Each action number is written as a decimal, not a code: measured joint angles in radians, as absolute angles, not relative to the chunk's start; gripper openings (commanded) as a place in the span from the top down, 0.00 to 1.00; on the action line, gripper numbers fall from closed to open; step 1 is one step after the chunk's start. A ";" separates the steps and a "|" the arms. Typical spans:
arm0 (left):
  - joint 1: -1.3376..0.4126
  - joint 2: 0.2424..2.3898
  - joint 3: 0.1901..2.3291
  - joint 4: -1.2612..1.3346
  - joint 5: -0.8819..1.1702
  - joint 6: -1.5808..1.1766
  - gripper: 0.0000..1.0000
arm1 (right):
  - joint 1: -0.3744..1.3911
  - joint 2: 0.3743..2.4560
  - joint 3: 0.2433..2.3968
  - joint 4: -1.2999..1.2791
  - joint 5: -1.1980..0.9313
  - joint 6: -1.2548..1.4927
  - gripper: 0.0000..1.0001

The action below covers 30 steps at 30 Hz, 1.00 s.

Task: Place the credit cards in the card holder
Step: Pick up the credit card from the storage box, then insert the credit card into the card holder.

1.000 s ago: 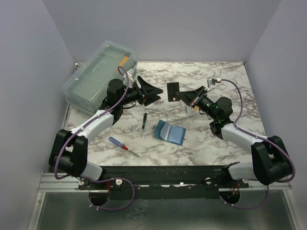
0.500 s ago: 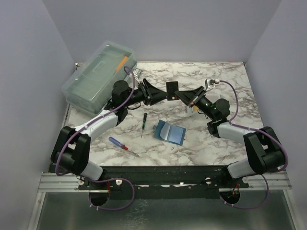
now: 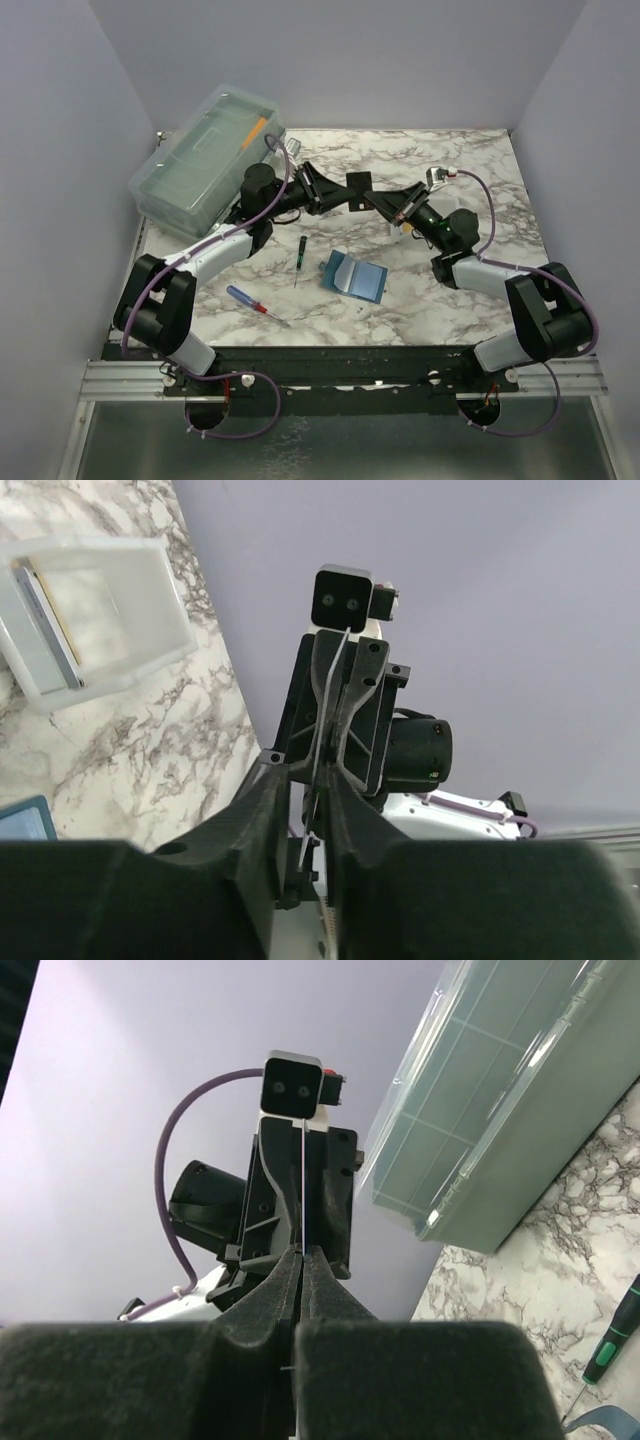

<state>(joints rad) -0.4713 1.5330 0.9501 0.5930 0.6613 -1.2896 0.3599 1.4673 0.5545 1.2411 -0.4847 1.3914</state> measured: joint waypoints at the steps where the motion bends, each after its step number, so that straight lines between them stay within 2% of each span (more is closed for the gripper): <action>1: -0.475 1.539 0.958 0.596 0.661 -1.286 0.87 | 0.360 1.471 0.554 1.241 -0.485 1.392 1.00; 3: -0.481 1.546 0.965 0.598 0.661 -1.280 0.98 | 0.360 1.477 0.554 1.240 -0.485 1.392 1.00; 4: -0.483 1.547 0.967 0.598 0.661 -1.275 1.00 | 0.360 1.478 0.554 1.239 -0.485 1.392 1.00; 5: -0.484 1.548 0.968 0.599 0.661 -1.274 1.00 | 0.360 1.479 0.553 1.235 -0.485 1.391 0.94; 8: -0.486 1.548 0.969 0.591 0.662 -1.237 1.00 | 0.360 1.471 0.536 1.211 -0.487 1.366 0.54; 10: -0.486 1.546 0.972 0.530 0.664 -1.176 1.00 | 0.360 1.444 0.530 1.101 -0.496 1.300 0.44; 12: -0.486 1.543 1.005 0.365 0.665 -1.053 1.00 | 0.360 1.411 0.546 0.929 -0.507 1.192 0.42; 14: -0.486 1.543 1.044 0.187 0.666 -0.922 1.00 | 0.360 1.391 0.590 0.724 -0.515 1.067 0.43; 19: -0.493 1.542 1.060 -0.130 0.691 -0.684 1.00 | 0.359 1.387 0.646 0.338 -0.536 0.815 0.76; 21: -0.509 1.542 1.055 -0.208 0.706 -0.631 1.00 | 0.359 1.393 0.644 0.223 -0.565 0.752 0.86; 27: -0.599 1.614 1.088 -0.366 0.720 -0.517 1.00 | 0.375 1.420 0.588 0.105 -0.635 0.676 0.96; 30: -0.620 1.696 1.124 -0.432 0.715 -0.472 1.00 | 0.386 1.437 0.557 0.104 -0.647 0.677 0.97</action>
<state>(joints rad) -0.6201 1.6958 1.1240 -0.4324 0.7147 -0.4717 0.3859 1.4368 0.5568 0.1036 -0.6472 0.6765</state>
